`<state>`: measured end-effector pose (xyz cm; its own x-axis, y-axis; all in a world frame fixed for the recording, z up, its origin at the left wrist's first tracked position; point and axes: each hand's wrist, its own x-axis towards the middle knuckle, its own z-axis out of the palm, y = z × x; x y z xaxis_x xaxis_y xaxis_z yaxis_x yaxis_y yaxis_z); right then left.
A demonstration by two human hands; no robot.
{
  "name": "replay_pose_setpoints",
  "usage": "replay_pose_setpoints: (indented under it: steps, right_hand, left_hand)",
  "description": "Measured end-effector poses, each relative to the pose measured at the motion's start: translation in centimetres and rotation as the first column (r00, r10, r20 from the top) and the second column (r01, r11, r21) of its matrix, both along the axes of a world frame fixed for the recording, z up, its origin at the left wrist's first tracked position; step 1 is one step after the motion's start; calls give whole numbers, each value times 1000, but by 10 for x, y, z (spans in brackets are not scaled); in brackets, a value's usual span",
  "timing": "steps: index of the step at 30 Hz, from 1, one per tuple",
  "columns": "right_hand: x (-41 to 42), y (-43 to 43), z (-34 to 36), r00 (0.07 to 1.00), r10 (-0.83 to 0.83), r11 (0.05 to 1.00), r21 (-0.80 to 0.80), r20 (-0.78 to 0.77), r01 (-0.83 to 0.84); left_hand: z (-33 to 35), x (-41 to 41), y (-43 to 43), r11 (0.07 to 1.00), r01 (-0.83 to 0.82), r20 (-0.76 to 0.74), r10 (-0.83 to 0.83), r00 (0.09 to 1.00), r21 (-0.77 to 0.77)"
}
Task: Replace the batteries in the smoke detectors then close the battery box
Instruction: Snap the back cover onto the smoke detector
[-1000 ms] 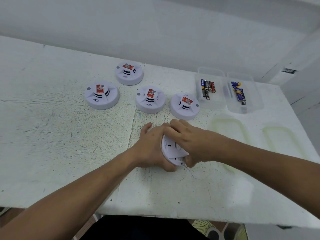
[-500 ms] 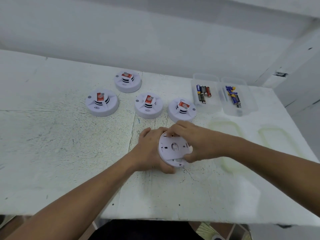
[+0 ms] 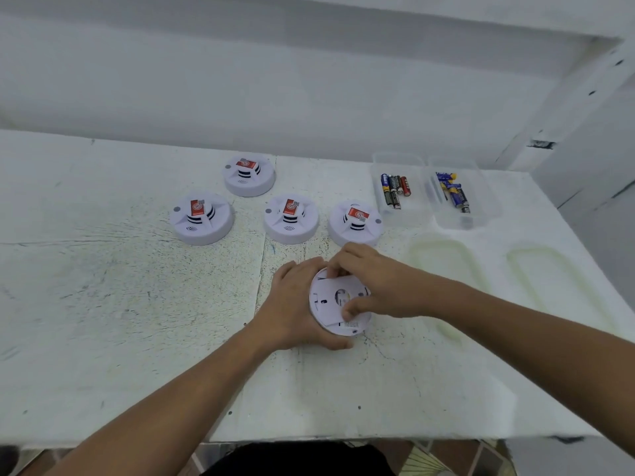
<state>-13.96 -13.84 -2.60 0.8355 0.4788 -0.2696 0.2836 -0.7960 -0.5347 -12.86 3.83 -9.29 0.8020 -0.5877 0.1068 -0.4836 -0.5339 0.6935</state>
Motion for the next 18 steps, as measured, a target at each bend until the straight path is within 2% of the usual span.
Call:
replay_pose_setpoints:
  steps: [4, 10, 15, 18]
  right_hand:
    - [5, 3, 4, 999, 49, 998, -48, -13, -49]
    - [-1, 3, 7, 1000, 3, 1000, 22, -16, -2]
    - [-17, 0, 5, 983, -180, 972, 158, 42, 171]
    - [-29, -2, 1, 901, -433, 847, 347, 10, 403]
  left_hand:
    - [-1, -2, -1, 1000, -4, 20, 3, 1000, 22]
    - [0, -6, 2, 1000, -11, 15, 11, 1000, -18]
    - [-1, -7, 4, 1000, -2, -3, 2, 1000, 19]
    - [1, -7, 7, 999, 15, -22, -15, 1000, 34]
